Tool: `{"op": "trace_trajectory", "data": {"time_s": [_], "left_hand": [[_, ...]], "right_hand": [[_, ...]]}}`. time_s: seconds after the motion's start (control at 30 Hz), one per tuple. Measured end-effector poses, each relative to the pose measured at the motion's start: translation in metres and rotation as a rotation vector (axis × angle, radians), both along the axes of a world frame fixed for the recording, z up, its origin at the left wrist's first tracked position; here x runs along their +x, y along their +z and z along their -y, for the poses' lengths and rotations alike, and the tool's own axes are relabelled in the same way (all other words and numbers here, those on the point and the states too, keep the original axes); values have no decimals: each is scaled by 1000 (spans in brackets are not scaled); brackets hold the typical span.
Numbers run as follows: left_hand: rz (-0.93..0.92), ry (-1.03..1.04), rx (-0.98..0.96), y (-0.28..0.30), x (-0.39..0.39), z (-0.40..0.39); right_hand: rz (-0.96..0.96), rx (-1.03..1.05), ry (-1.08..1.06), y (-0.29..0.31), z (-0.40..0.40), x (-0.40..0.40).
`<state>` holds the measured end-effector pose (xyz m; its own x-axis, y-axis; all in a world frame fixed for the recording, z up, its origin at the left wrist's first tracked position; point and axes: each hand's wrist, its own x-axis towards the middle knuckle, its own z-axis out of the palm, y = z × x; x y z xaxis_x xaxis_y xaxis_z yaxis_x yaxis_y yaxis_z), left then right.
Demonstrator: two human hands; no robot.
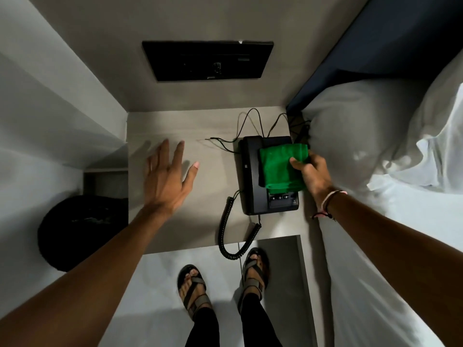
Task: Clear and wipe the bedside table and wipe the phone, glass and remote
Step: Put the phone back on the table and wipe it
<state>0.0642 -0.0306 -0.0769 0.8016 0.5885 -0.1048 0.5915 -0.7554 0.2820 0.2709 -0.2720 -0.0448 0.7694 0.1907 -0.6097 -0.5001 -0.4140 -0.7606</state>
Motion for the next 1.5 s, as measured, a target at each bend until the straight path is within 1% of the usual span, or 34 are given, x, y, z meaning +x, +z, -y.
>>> {"op": "trace_trajectory", "data": {"time_s": [0.07, 0.1, 0.2, 0.33, 0.4, 0.47, 0.57, 0.67, 0.87, 1.07, 1.23, 1.4, 1.5], "left_hand": [[-66, -56, 44, -18, 4, 5], [-80, -80, 59, -30, 5, 12], [-77, -136, 116, -47, 13, 26], [-66, -175, 144, -63, 36, 48], [-78, -178, 144, -72, 40, 56], [-94, -195, 162, -83, 38, 61], [-65, -178, 196, -92, 36, 62], [-31, -168, 225, -97, 37, 64], [-15, -163, 263, -97, 36, 64], [-16, -165, 253, -99, 34, 63], [17, -157, 300, -101, 34, 64], [-4, -171, 243, -100, 34, 63], [-24, -169, 246, -100, 35, 63]], "right_hand": [[71, -69, 67, -9, 4, -1], [137, -129, 120, -15, 7, -3], [438, -354, 297, -23, 5, -10], [886, -634, 473, -24, 2, -13], [980, -662, 615, -27, 3, -13], [971, -662, 739, -34, 6, -14], [950, -686, 798, -45, 7, -12], [984, -695, 789, -53, 4, -8], [1069, -682, 654, -56, -18, 5], [1052, -680, 668, -48, -43, 33], [1111, -628, 648, -52, -15, 16], [1106, -589, 642, -58, 13, -9], [1095, -575, 659, -59, 27, -23]]}}
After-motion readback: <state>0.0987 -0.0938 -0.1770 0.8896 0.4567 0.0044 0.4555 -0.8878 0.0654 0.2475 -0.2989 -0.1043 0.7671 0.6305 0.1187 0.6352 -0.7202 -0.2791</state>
